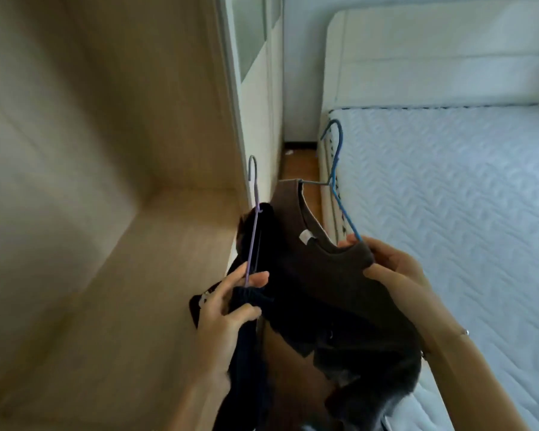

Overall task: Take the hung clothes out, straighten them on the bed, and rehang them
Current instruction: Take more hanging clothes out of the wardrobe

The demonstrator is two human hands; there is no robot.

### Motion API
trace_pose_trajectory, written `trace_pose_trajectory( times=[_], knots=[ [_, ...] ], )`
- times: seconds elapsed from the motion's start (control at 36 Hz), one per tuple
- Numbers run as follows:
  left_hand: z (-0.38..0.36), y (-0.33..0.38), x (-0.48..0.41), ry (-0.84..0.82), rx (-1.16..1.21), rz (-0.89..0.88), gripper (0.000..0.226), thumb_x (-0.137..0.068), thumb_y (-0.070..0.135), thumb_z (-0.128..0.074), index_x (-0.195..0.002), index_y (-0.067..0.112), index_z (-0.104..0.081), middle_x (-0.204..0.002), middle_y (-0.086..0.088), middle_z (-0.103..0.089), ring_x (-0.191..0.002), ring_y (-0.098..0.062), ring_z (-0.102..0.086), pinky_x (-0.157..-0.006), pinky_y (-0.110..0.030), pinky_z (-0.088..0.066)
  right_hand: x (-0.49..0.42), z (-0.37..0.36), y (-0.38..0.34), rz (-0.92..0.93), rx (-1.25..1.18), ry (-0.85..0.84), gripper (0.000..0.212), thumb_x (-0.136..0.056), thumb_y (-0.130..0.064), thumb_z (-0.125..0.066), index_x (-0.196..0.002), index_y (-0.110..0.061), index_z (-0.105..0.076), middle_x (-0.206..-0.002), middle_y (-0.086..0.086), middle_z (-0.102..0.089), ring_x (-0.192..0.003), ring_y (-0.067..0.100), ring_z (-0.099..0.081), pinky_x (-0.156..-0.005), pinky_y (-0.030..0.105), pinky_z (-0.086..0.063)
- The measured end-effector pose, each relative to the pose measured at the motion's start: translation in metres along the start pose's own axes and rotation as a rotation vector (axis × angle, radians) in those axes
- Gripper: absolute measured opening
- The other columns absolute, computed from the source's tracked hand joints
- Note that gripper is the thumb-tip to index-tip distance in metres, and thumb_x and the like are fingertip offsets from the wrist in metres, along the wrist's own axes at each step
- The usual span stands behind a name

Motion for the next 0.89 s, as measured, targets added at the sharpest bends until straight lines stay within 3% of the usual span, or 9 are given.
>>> trace_pose_trajectory(
  times=[0.11,0.25,0.39,0.5,0.61,0.67,0.78,0.89],
  knots=[
    [-0.031,-0.001,0.024,-0.158,-0.003,0.008,0.057,-0.075,-0.017,-0.051,-0.115,0.020,-0.063,-0.101,0.005,-0.074,-0.102,-0.009,-0.065,-0.079,-0.022,-0.050,0.068,0.053,0.008,-0.030,-0.026,0.200,0.056,-0.083,0.021,-0.038,-0.104,-0.019,-0.070,-0.109,-0.006,-0.075,-0.101,0.007,-0.068,-0.083,0.017,-0.055],
    [-0.073,-0.004,0.066,-0.409,-0.059,0.020,0.056,-0.072,-0.012,-0.056,-0.114,0.024,-0.064,-0.103,0.003,-0.073,-0.106,-0.011,-0.065,-0.096,-0.035,-0.045,0.161,0.106,0.023,-0.070,-0.061,0.412,0.056,-0.083,0.021,-0.038,-0.110,-0.018,-0.068,-0.114,-0.004,-0.073,-0.112,0.012,-0.065,-0.093,0.020,-0.052],
    [-0.112,-0.019,0.125,-0.672,-0.085,0.055,0.062,-0.053,-0.001,-0.064,-0.111,0.021,-0.067,-0.103,-0.003,-0.073,-0.101,-0.014,-0.067,-0.074,-0.018,-0.055,0.274,0.148,0.036,-0.112,-0.059,0.612,0.055,-0.083,0.019,-0.041,-0.102,-0.023,-0.072,-0.115,-0.004,-0.073,-0.112,0.010,-0.065,-0.094,0.023,-0.051],
    [-0.145,-0.030,0.187,-0.869,-0.097,0.037,0.063,-0.037,0.021,-0.068,-0.099,0.032,-0.073,-0.103,-0.006,-0.073,-0.102,-0.017,-0.067,-0.083,-0.029,-0.055,0.372,0.178,0.045,-0.121,-0.068,0.749,0.053,-0.085,0.017,-0.043,-0.107,-0.022,-0.070,-0.113,-0.003,-0.074,-0.112,0.017,-0.066,-0.095,0.031,-0.053],
    [-0.175,-0.041,0.260,-1.041,-0.108,0.040,0.063,-0.038,0.022,-0.067,-0.099,0.032,-0.073,-0.104,-0.008,-0.073,-0.101,-0.017,-0.067,-0.077,-0.018,-0.055,0.469,0.201,0.047,-0.081,-0.082,0.860,0.054,-0.084,0.021,-0.041,-0.106,-0.019,-0.070,-0.118,0.007,-0.071,-0.112,0.022,-0.064,-0.093,0.031,-0.052],
    [-0.191,-0.045,0.299,-1.118,-0.117,0.039,0.062,-0.038,0.023,-0.067,-0.099,0.032,-0.073,-0.103,-0.007,-0.073,-0.100,-0.016,-0.068,-0.075,-0.017,-0.055,0.515,0.209,0.047,-0.074,-0.045,0.881,0.058,-0.083,0.020,-0.043,-0.097,-0.025,-0.076,-0.113,0.003,-0.073,-0.111,0.020,-0.064,-0.097,0.034,-0.050],
    [-0.227,-0.052,0.370,-1.236,-0.097,0.058,0.059,-0.036,0.020,-0.067,-0.094,0.026,-0.075,-0.097,-0.009,-0.074,-0.094,-0.016,-0.069,-0.069,-0.015,-0.053,0.598,0.220,0.047,-0.056,-0.036,0.939,0.060,-0.083,0.020,-0.043,-0.092,-0.028,-0.077,-0.100,-0.003,-0.076,-0.093,0.011,-0.067,-0.081,0.021,-0.055],
    [-0.266,-0.065,0.420,-1.319,-0.079,0.083,0.058,-0.035,0.017,-0.068,-0.092,0.025,-0.076,-0.095,-0.010,-0.075,-0.092,-0.016,-0.070,-0.069,-0.015,-0.053,0.664,0.229,0.049,-0.044,-0.090,0.979,0.055,-0.084,0.020,-0.042,-0.098,-0.022,-0.074,-0.107,0.002,-0.075,-0.096,0.013,-0.068,-0.081,0.020,-0.056]
  ],
)
Point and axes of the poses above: each hand's wrist, its own x-axis away from the middle knuckle, its own z-axis out of the back of the hand, y = z × x, the point moved 8 cm from there along -x, towards the middle knuckle
